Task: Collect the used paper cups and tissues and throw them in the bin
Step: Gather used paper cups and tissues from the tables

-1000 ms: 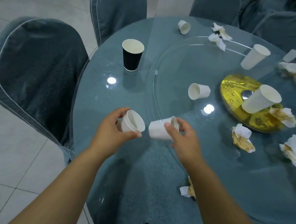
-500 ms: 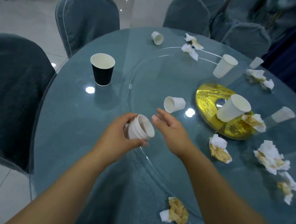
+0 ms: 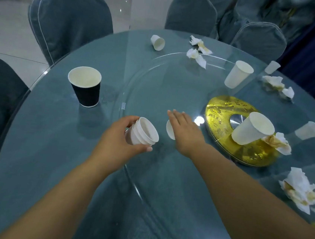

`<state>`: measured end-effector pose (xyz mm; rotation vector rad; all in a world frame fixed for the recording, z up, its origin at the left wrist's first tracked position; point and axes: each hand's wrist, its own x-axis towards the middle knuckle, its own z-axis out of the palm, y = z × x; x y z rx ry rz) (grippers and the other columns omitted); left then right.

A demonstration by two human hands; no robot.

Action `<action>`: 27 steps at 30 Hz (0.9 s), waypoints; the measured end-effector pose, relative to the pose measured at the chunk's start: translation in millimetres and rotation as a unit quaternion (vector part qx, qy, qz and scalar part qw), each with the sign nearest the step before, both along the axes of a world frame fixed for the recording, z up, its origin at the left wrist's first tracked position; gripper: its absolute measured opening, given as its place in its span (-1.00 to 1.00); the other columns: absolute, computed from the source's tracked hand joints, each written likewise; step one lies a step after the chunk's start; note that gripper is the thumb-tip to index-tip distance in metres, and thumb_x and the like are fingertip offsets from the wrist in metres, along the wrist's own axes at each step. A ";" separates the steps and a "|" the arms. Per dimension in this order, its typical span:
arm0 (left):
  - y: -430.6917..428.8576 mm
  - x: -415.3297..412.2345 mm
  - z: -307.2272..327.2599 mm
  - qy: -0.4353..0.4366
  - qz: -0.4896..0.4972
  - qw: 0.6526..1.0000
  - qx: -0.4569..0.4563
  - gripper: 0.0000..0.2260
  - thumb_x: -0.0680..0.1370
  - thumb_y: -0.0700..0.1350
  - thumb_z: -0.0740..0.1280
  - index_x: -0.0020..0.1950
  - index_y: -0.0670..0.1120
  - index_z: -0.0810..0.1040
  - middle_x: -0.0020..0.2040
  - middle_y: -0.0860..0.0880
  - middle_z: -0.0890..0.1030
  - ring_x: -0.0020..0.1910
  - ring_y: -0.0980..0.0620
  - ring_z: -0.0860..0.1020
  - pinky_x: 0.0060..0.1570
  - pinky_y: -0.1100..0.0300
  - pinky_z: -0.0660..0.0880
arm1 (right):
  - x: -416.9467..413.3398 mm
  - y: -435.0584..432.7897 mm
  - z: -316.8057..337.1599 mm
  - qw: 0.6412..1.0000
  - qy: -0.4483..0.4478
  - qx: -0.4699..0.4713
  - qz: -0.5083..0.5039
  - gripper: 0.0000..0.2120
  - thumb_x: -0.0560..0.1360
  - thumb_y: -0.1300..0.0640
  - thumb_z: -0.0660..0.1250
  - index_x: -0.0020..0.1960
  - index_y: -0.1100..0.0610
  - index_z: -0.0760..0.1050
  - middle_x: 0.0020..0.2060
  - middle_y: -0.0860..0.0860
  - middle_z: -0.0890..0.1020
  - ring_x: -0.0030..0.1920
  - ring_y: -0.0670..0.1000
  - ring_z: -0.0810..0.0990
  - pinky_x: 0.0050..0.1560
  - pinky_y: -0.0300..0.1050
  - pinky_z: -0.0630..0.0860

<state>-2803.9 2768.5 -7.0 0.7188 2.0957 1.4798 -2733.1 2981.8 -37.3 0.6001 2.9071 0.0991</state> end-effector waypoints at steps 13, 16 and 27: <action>24.9 21.1 0.7 -0.008 -0.032 0.999 -0.002 -0.48 0.27 -0.18 0.60 0.09 0.15 0.46 -0.02 0.28 0.53 -0.05 0.38 0.48 -0.17 0.51 0.39 | 36.2 3.3 34.8 0.792 0.348 -0.382 -0.325 -0.44 0.35 -0.08 0.45 0.24 0.16 0.42 0.16 0.10 0.43 0.01 0.04 0.45 -0.20 -0.15 0.44; 29.3 38.1 5.0 -0.015 -0.053 0.998 -0.005 -0.48 0.27 -0.16 0.60 0.12 0.13 0.47 0.00 0.25 0.53 -0.01 0.28 0.49 -0.09 0.40 0.40 | 67.0 -9.2 59.8 0.662 0.408 -0.519 -0.355 -0.78 0.42 -0.01 0.41 -0.04 0.07 0.46 -0.08 0.02 0.52 -0.01 0.06 0.52 0.01 0.09 0.54; 34.9 120.3 37.7 0.020 -0.171 0.985 0.000 -0.51 0.26 -0.14 0.60 0.08 0.15 0.50 -0.03 0.17 0.58 -0.09 0.25 0.55 -0.04 0.25 0.52 | 173.7 -65.7 83.9 0.671 0.431 -0.516 -0.311 -0.19 0.13 -0.29 0.36 0.30 0.04 0.39 0.28 0.05 0.43 0.27 0.04 0.45 0.14 -0.08 0.41</action>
